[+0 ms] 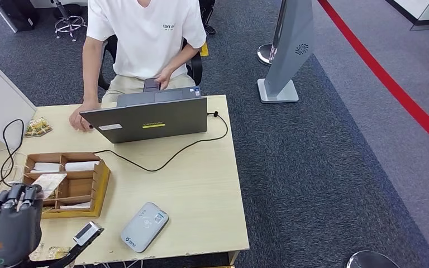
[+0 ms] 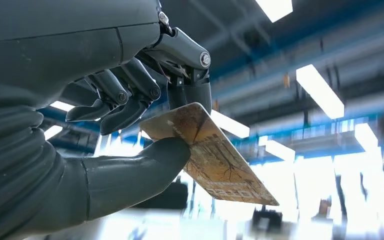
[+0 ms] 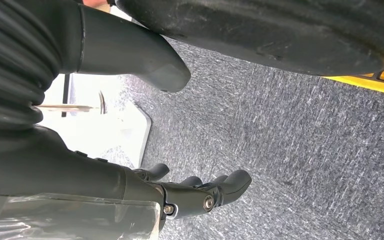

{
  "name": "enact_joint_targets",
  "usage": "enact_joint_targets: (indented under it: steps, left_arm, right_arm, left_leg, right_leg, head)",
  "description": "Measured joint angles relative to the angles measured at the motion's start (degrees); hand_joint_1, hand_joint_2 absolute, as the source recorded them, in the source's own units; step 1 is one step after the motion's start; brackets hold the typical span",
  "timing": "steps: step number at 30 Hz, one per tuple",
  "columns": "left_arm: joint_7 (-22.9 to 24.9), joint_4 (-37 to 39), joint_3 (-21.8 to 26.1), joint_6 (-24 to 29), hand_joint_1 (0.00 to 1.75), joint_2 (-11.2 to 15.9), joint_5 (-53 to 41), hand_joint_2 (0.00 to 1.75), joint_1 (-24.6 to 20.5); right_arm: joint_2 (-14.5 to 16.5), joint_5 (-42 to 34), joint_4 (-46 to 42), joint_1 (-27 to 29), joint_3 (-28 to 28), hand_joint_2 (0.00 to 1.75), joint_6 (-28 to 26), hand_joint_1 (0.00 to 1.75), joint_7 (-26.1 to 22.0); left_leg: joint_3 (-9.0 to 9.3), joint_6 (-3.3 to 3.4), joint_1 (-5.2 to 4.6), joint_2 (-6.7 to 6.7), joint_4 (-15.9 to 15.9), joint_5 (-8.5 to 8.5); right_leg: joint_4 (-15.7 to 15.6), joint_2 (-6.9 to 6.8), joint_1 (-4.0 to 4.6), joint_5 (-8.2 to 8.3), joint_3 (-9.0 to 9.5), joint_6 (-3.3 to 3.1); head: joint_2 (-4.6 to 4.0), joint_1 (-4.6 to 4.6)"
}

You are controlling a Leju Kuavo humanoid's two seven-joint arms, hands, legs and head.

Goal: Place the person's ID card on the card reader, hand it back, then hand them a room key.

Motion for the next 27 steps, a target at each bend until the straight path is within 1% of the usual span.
enact_joint_targets:
  steps: [2,4,6,8,11,13,16,18,20,22,27]
  left_arm:
    - [-1.1,-1.3,0.0,2.1,1.75,0.2,0.0,1.75,-4.1]
    - [-2.1,-1.2,0.3,2.6,1.75,0.2,0.0,1.75,-8.7]
    - [-2.3,0.1,0.7,2.6,1.75,0.5,0.0,1.75,-12.9]
    - [-1.4,2.7,0.9,2.6,1.75,1.3,0.0,1.75,-17.0]
    - [2.3,8.0,0.4,2.5,1.75,2.7,0.0,1.75,-23.3]
    - [6.3,12.7,-1.3,2.5,1.75,3.7,0.0,1.75,-27.8]
    - [12.9,21.7,-6.3,2.1,1.75,5.0,0.0,1.75,-35.2]
    - [15.2,27.3,-9.7,2.1,1.75,5.4,0.0,1.75,-39.3]
    - [16.0,32.1,-12.2,2.4,1.75,5.4,0.0,1.75,-42.2]
    - [15.9,36.3,-13.5,2.8,1.75,5.1,0.0,1.75,-44.4]
    - [14.4,43.7,-14.4,3.7,1.75,3.5,0.0,1.75,-47.5]
  right_arm:
    - [0.0,1.3,0.0,-0.1,0.0,1.75,0.4,0.0,-0.1]
    - [0.0,2.7,0.0,-0.2,0.2,1.75,0.9,0.0,-0.4]
    - [-0.1,3.6,-0.1,-0.2,0.5,1.75,1.2,0.0,-0.8]
    - [-0.2,4.3,-0.1,-0.2,0.9,1.75,1.6,0.0,-1.0]
    - [-0.5,5.4,-0.1,-0.3,1.5,1.75,2.5,0.0,-1.0]
    - [-0.7,5.9,-0.1,-0.4,2.2,1.75,3.3,0.0,-1.2]
    - [-1.1,6.2,-0.1,-0.6,3.1,1.75,4.2,0.0,-2.1]
    - [-1.3,6.3,-0.1,-0.7,3.6,1.75,4.4,0.0,-2.6]
    - [-1.5,6.3,-0.1,-0.7,3.9,1.75,4.5,0.0,-3.0]
    - [-1.5,6.3,-0.1,-0.7,4.2,1.75,4.7,0.0,-3.1]
    - [-1.7,6.3,-0.1,-0.7,4.5,1.75,4.9,0.0,-3.3]
  left_leg:
    - [0.0,0.01,0.0,-0.11,0.0,0.02]
    - [0.02,0.0,0.0,-0.14,0.0,0.04]
    - [0.03,-0.04,0.0,-0.11,0.0,0.09]
    - [0.03,-0.06,0.0,-0.1,0.0,0.15]
    - [0.05,-0.1,0.01,-0.09,0.0,0.2]
    - [0.05,-0.12,0.02,-0.09,0.0,0.22]
    - [0.04,-0.1,0.02,-0.09,0.0,0.25]
    - [0.03,-0.09,0.01,-0.02,0.0,0.27]
    - [0.03,-0.09,0.0,0.08,0.0,0.26]
    - [0.02,-0.09,0.0,0.12,0.0,0.25]
    - [0.0,-0.1,0.0,0.14,0.0,0.23]
  right_leg:
    - [0.0,-0.14,0.0,0.0,0.06,0.0]
    - [0.0,-0.19,0.0,0.04,0.15,-0.03]
    - [0.0,-0.15,0.0,0.11,0.17,-0.07]
    - [0.0,-0.14,0.0,0.16,0.15,-0.06]
    - [0.0,-0.14,0.01,0.18,0.13,-0.06]
    - [0.0,-0.13,0.01,0.19,0.08,-0.07]
    - [0.0,-0.1,0.02,0.24,0.13,-0.08]
    - [0.0,0.02,0.01,0.29,0.13,-0.09]
    - [0.0,0.15,0.01,0.31,0.09,-0.1]
    - [0.0,0.2,0.0,0.31,0.05,-0.09]
    - [0.0,0.22,0.0,0.31,0.01,-0.09]
  head:
    - [0.0,0.01]
    - [-0.01,0.01]
    - [-0.01,0.01]
    - [0.0,0.02]
    - [0.0,0.0]
    - [0.0,0.0]
    - [0.0,0.01]
    - [0.0,0.02]
    - [0.0,0.02]
    - [0.0,0.01]
    - [0.0,0.0]
